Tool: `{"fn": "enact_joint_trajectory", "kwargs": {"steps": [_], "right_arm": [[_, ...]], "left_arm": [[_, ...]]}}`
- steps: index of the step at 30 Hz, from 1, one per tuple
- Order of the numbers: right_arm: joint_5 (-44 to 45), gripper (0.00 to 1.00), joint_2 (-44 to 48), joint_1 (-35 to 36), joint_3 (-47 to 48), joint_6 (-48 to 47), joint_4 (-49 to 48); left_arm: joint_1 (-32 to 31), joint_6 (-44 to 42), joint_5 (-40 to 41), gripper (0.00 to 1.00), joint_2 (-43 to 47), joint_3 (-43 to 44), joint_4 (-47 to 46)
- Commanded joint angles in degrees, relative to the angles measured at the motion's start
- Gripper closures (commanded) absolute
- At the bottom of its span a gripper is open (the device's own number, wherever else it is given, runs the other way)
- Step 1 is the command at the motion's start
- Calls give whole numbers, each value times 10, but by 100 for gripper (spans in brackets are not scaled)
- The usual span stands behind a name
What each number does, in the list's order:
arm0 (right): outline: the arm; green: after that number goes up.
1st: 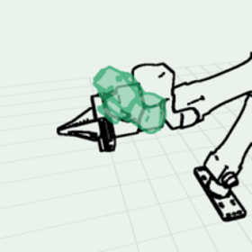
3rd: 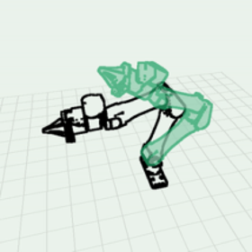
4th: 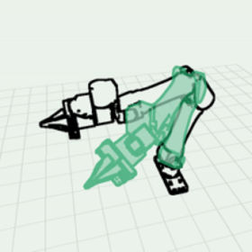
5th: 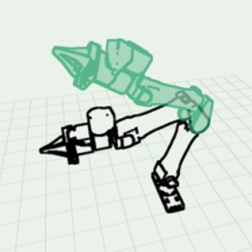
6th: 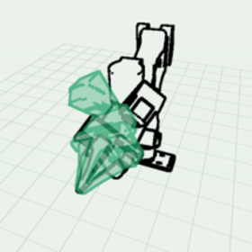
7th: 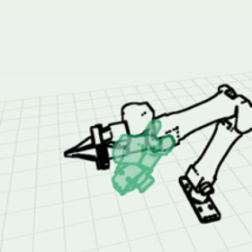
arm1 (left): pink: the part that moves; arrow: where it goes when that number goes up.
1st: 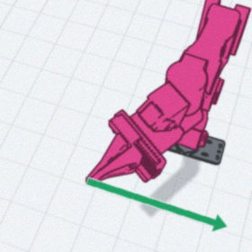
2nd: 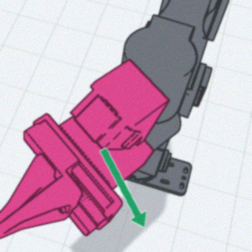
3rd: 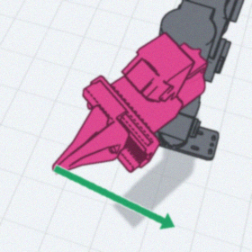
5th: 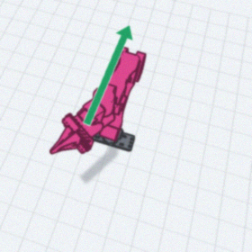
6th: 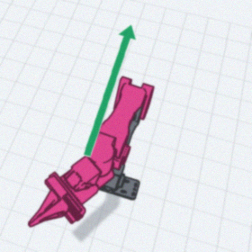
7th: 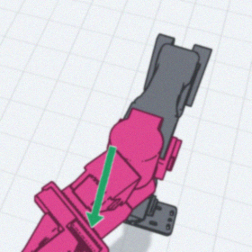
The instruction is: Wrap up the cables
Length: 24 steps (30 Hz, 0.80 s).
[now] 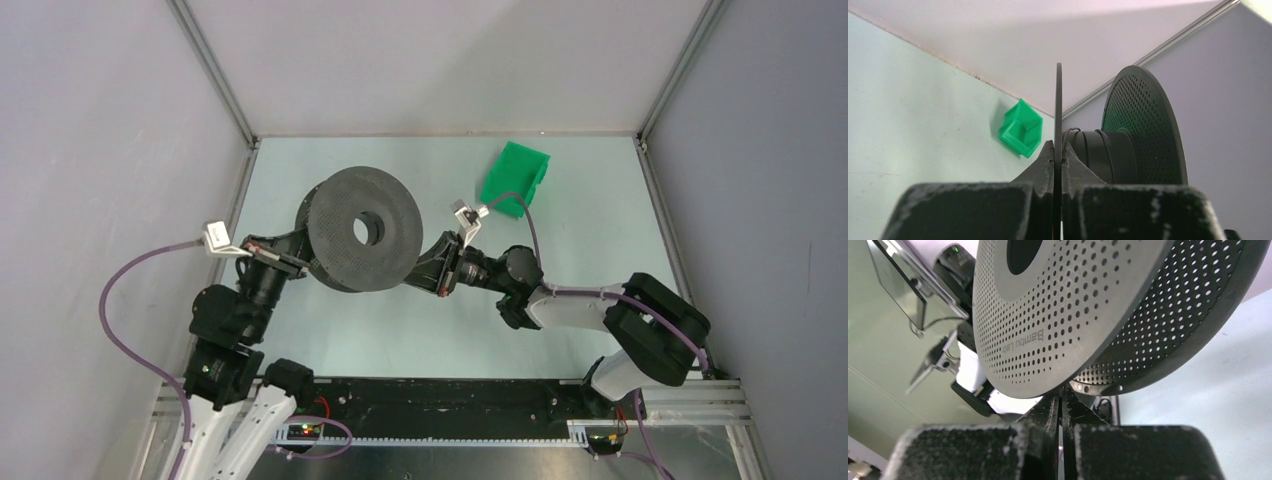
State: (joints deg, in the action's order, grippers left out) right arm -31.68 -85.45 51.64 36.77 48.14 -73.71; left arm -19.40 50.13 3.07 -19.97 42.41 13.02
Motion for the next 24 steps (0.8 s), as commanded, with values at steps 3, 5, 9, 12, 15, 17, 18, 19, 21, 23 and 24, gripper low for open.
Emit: {"fn": "enact_joint_trajectory", "kwargs": {"steps": [3,5,9,12,15,17,18,19,21,23,24], "right_arm": [[52,100,-17,9,32,87,-127],[75,100,-11,11,33,87,-128],[104,100,-5,17,39,91,-129],[104,100,-2,16,43,99,-129],[103,100,-3,13,43,114,-129],[114,100,-4,16,43,113,-129],[132,100,-5,19,43,110,-129],[144,100,-8,22,43,106,-129],[207,100,-14,29,44,93,-129],[245,100,-24,38,49,59,-129],[255,100,-29,43,52,37,-129]], "left_arm": [[4,100,48,100,21,-49,-149],[5,121,52,100,25,-64,-161],[5,174,69,100,37,-100,-179],[5,186,74,100,39,-115,-186],[5,190,71,100,37,-122,-197],[5,197,67,100,34,-123,-197],[5,211,64,100,33,-126,-199],[5,221,64,100,33,-129,-201],[5,253,65,100,37,-143,-204],[5,304,74,100,44,-155,-208],[5,312,76,100,44,-157,-211]]}}
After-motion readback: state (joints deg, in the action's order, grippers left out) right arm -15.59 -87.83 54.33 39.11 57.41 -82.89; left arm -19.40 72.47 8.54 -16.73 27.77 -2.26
